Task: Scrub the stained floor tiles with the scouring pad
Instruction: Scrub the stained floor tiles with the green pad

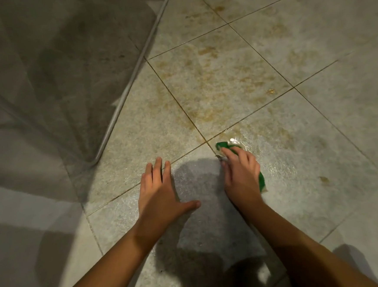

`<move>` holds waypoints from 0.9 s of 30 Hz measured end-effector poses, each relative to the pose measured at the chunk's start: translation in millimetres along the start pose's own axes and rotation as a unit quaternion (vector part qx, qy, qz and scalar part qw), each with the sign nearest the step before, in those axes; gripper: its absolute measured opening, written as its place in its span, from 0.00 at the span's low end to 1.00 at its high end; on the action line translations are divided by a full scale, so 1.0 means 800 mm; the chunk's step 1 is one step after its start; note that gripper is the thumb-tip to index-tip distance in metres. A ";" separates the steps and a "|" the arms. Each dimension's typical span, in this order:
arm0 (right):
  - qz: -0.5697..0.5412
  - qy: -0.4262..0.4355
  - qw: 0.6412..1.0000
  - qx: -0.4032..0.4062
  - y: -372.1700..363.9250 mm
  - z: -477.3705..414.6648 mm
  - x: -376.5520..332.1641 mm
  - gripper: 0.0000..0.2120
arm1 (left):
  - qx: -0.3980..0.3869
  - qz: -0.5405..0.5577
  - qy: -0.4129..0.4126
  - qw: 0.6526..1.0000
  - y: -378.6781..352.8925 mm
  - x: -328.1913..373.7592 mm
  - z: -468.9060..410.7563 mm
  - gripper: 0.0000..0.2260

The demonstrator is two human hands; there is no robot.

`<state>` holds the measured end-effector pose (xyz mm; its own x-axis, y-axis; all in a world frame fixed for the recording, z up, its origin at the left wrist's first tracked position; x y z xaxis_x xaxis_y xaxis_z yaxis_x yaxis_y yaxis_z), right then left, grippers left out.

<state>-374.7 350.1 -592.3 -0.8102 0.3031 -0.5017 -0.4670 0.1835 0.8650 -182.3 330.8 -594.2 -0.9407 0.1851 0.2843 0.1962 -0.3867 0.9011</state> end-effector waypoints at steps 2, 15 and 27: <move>0.011 -0.016 0.999 0.038 0.012 0.014 0.010 0.16 | -0.008 -0.002 0.003 1.000 -0.001 -0.001 0.000 0.57; 0.005 0.013 1.000 -0.010 0.003 0.004 0.004 0.15 | 0.024 -0.014 -0.012 1.000 0.000 -0.002 -0.002 0.59; 0.027 -0.076 0.994 0.077 0.011 0.026 0.004 0.16 | -0.004 -0.024 -0.014 1.000 -0.001 0.000 -0.002 0.62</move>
<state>-374.3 372.1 -586.3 -0.7645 0.4520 -0.4597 -0.3542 0.3012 0.8853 -182.4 329.7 -595.2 -0.9406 0.2290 0.2508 0.1497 -0.3833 0.9114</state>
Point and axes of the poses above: each hand's wrist, its own z-axis away from the middle knuckle, its own y-axis out of the back of the hand, x = y × z, the point moved 9 cm from there along -z, towards the middle knuckle
